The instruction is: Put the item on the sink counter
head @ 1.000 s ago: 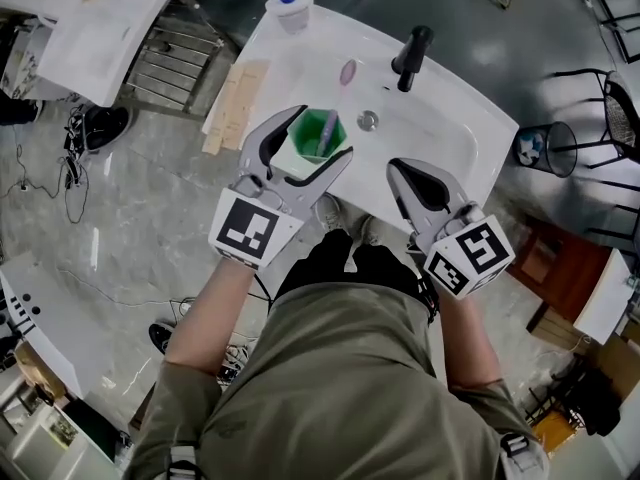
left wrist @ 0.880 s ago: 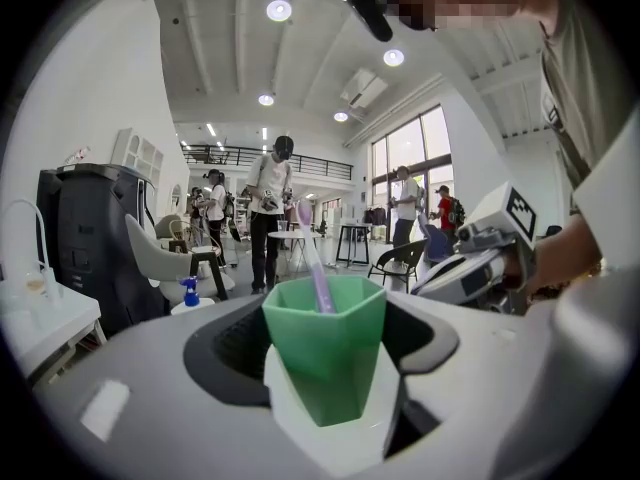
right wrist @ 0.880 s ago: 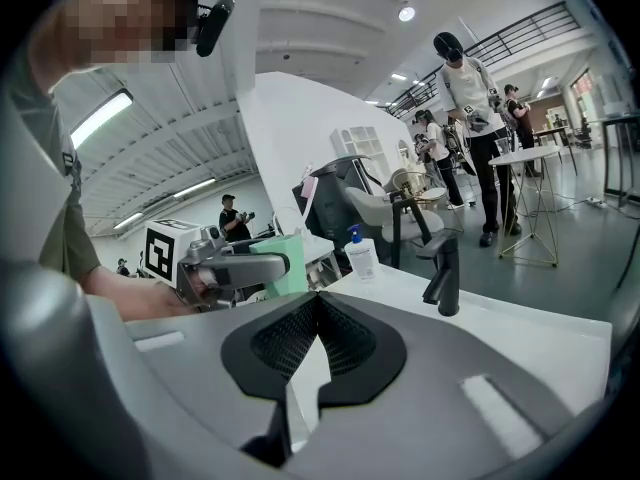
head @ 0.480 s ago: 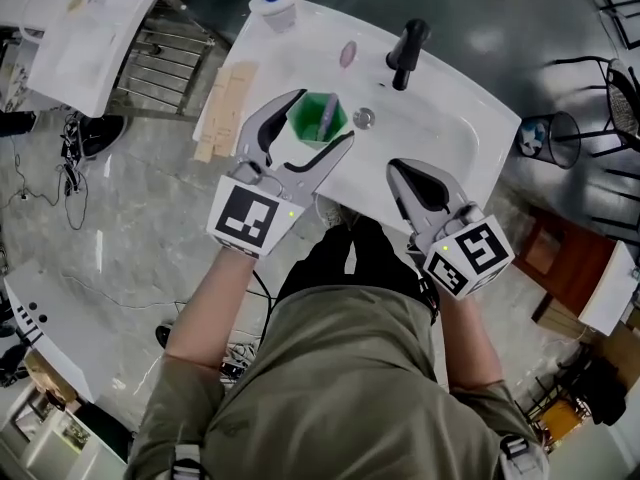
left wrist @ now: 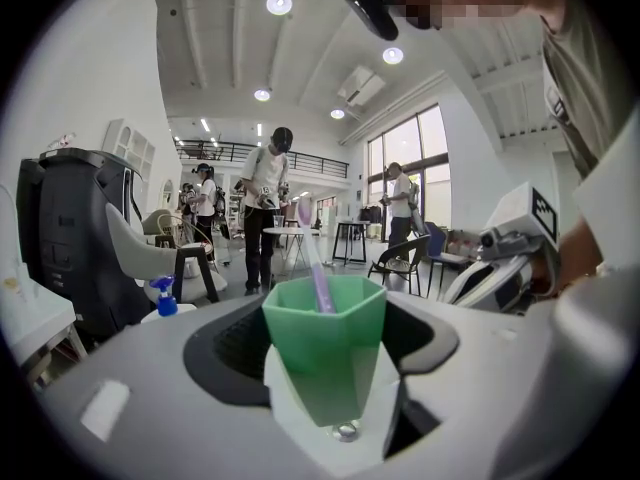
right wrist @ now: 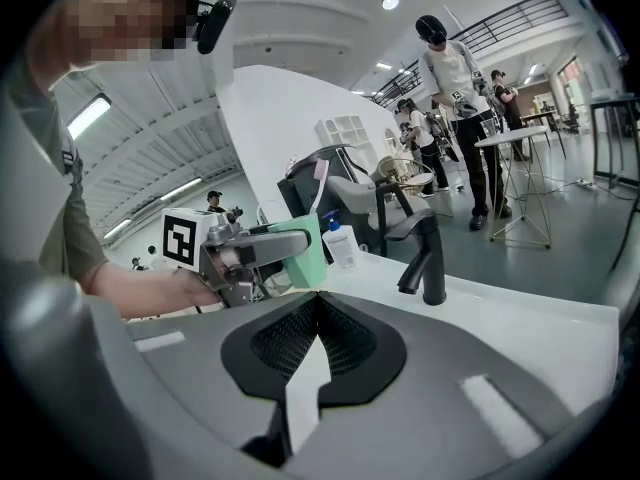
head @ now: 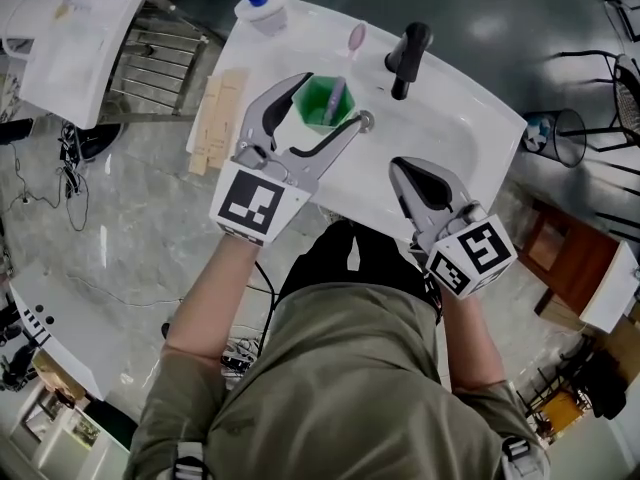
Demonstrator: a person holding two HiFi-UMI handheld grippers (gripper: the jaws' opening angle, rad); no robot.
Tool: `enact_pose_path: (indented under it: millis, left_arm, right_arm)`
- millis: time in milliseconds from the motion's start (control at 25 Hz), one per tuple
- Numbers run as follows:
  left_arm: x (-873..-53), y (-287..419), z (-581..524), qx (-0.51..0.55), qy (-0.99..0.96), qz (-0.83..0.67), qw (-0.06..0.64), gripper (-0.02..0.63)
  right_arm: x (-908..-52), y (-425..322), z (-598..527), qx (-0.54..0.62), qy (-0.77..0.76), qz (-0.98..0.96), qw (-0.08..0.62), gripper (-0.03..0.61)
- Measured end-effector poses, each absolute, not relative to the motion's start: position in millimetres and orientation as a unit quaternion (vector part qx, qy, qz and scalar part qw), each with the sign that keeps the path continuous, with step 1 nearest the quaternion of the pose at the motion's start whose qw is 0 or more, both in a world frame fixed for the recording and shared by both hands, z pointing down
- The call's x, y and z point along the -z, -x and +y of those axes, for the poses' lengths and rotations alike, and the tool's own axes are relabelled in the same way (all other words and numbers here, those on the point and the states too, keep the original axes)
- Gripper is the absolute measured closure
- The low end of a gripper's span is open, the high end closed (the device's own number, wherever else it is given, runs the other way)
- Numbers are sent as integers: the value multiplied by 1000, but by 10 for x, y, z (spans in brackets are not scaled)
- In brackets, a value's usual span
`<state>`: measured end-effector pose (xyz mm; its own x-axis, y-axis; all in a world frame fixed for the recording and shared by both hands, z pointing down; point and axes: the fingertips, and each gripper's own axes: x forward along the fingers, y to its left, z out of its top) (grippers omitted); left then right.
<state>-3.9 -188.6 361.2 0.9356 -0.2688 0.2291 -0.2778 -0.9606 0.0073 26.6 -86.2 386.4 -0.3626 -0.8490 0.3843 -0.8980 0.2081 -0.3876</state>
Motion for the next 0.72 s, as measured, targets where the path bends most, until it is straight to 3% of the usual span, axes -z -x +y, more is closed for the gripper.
enact_pose_path:
  millis: [720]
  left_arm:
    - [-3993,-381,-2439,-122,-984,-129,26,291]
  right_arm:
    - [-4168,-516,-1129,-318,-565,-759,57,566]
